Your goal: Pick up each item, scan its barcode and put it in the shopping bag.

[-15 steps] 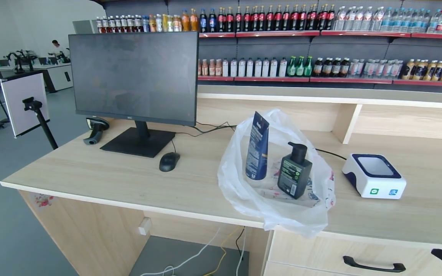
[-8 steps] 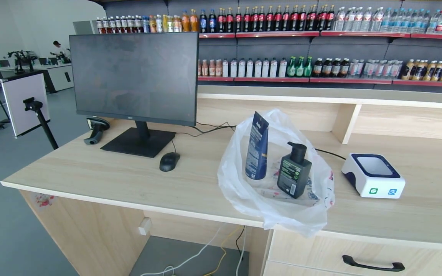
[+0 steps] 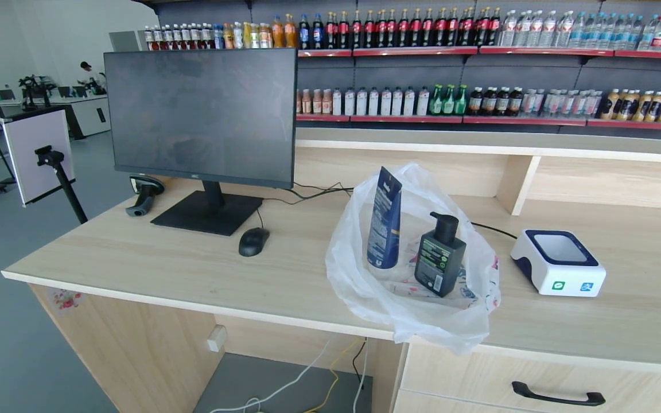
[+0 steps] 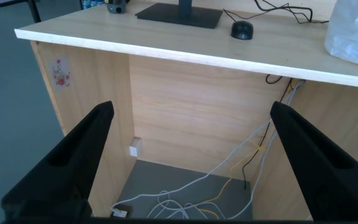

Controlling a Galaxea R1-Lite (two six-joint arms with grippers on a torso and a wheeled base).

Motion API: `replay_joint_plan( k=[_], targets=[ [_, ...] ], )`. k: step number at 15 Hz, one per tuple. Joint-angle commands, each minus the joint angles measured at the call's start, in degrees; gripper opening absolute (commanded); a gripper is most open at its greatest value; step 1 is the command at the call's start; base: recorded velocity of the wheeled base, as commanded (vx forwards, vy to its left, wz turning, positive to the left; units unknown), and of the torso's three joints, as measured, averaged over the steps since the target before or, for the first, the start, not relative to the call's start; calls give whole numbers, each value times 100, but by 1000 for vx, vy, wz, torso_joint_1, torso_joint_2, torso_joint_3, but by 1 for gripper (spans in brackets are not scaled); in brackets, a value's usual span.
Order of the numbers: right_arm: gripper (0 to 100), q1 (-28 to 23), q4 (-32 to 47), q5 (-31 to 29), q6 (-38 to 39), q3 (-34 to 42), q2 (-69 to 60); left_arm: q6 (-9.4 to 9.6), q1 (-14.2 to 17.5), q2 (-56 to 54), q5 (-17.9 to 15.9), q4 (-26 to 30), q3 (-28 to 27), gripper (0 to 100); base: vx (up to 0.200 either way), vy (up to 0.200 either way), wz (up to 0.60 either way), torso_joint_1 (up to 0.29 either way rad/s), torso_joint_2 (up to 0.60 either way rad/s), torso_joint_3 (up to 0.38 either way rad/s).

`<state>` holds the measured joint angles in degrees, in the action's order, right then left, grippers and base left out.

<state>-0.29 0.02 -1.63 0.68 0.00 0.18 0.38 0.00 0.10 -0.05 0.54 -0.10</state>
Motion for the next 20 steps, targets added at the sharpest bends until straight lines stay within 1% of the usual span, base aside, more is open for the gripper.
replay_joint_plan(
  k=[1,2,5,6,7,9,13,14,20],
  targets=[
    [100,-6,-20,-12,90,0,-18,-38,0,-1,5,-1,1,100,0,0,0,0,0,0],
    [100,-6,-2,-12,-95,0,-18,-99,9,-1,14,-1,1,100,-200,0,0,7,2,2],
    [100,-6,-2,-4,-121,0,-18,-91,9,-1,14,-1,1,100,-200,0,0,2,2,2],
    [100,-6,6,58,-288,0,-18,-91,9,-1,5,-1,1,100,0,0,0,0,0,0],
    [100,-6,6,75,-288,0,-18,-91,9,-1,5,-1,1,100,0,0,0,0,0,0],
    [100,-6,6,75,-130,0,-18,-82,9,-1,5,-1,1,100,0,0,-600,-12,-2,5],
    [100,-6,6,75,-121,0,-18,-73,9,-1,5,-1,1,100,0,0,-600,4,1,2],
    [100,-6,6,75,-191,0,-18,-73,9,-1,5,-1,1,100,0,0,0,0,0,0],
    [100,-6,6,75,-130,0,-18,-73,9,-1,5,-1,1,100,0,-200,0,2,0,3]
  ],
)
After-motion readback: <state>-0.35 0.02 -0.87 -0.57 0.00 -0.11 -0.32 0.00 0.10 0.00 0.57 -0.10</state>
